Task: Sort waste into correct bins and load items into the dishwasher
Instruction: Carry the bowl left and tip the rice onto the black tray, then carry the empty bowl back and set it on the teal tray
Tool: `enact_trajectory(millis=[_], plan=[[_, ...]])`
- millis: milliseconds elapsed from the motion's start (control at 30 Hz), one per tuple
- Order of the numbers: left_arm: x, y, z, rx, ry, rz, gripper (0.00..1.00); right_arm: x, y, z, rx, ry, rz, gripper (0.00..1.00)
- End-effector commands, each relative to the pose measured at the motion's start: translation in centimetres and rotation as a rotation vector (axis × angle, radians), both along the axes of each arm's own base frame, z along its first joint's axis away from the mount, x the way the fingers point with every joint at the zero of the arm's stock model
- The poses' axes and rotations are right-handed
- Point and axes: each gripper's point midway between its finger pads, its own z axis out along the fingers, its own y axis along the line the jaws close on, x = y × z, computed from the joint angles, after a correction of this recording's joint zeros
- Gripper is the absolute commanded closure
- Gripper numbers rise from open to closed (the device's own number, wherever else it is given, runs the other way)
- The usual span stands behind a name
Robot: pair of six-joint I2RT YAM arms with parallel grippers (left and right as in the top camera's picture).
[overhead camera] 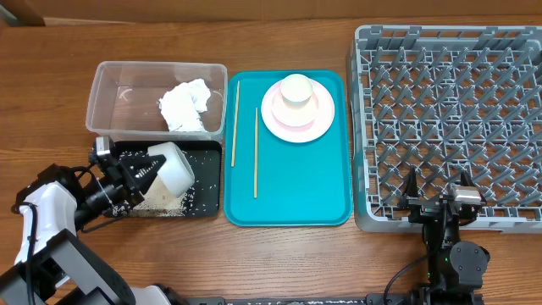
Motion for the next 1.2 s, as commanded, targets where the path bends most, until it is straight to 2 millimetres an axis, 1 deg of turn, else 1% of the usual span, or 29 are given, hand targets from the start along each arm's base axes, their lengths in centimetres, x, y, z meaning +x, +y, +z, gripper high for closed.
enact_trajectory(millis=[0,167,233,367,433,533,633,733,900,1000,1100,1167], plan=[[-0.8,-0.8,0.3,0.099,-0.032,-0.038,0.96,0.0,-0.2,-0.3,-0.007,0.001,-0.009,0.00],[-1.3,-2.7,1.9,0.131,-0.068,-0.086,0.96,0.0,-0.2,-0.3,-0.007,0.001,-0.009,0.00],[-1.4,-3.5,2.2,0.159,-0.058,-0.112,0.96,0.0,-0.2,-0.3,-0.007,0.001,-0.009,0.00],[-1.0,-4.8,2.0,0.279,0.024,-0.140,0.96,0.0,-0.2,-0.3,-0.007,0.001,-0.009,0.00],[-0.8,-5.8,2.2,0.348,0.044,-0.149,0.96,0.0,-0.2,-0.3,-0.007,0.001,-0.009,0.00],[-0.5,-8.1,2.9,0.431,0.030,-0.167,0.96,0.0,-0.2,-0.3,-0.007,0.001,-0.009,0.00],[-0.5,-11.0,3.1,0.529,0.021,-0.188,0.96,0.0,-0.2,-0.3,-0.007,0.001,-0.009,0.00],[-0.9,-14.6,2.2,0.658,0.008,-0.229,0.96,0.0,-0.2,-0.3,-0.007,0.001,-0.009,0.00],[-2.9,-20.3,-0.8,0.950,-0.034,-0.274,0.96,0.0,-0.2,-0.3,-0.007,0.001,-0.009,0.00],[-4.1,-23.7,-2.4,1.094,-0.111,-0.286,0.96,0.0,-0.2,-0.3,-0.007,0.001,-0.009,0.00],[-5.0,-26.3,-4.0,1.197,-0.185,-0.301,0.96,0.0,-0.2,-0.3,-0.007,0.001,-0.009,0.00],[-5.5,-27.4,-5.5,1.256,-0.194,-0.297,0.96,0.0,-0.2,-0.3,-0.007,0.001,-0.009,0.00]])
